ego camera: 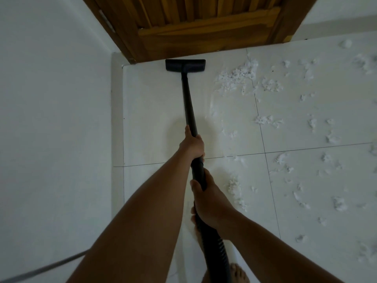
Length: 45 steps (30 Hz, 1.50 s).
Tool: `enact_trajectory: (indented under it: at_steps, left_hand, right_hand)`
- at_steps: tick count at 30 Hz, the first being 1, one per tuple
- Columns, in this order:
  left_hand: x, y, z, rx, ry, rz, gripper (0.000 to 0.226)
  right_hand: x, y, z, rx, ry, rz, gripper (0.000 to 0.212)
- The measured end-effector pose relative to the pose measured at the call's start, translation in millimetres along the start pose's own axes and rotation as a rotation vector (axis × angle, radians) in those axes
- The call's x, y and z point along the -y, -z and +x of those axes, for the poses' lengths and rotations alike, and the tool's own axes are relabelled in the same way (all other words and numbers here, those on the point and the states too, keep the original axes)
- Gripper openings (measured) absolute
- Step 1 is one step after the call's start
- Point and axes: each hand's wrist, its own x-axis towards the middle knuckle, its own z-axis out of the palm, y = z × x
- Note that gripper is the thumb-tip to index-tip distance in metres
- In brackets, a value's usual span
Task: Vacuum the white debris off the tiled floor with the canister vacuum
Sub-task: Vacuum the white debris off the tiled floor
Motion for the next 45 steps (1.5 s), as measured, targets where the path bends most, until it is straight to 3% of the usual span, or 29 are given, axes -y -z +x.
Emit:
enact_trajectory:
  at_steps: [17, 33, 45]
  left_hand:
    - [2, -6, -20, 0.183, 0.006, -0.262, 0.059]
    - [11, -14, -28, 0.148, 0.027, -0.208, 0.065]
    - [58, -40, -104, 0.18, 0.128, -0.275, 0.059]
  right_hand:
    - [0, 4, -19, -0.09, 0.038, -0.187, 0.056]
    - [-8, 10, -28, -0.076, 0.011, -0.154, 0.054]
    - [-46, 15, -115, -0.027, -0.066, -0.197, 0.054]
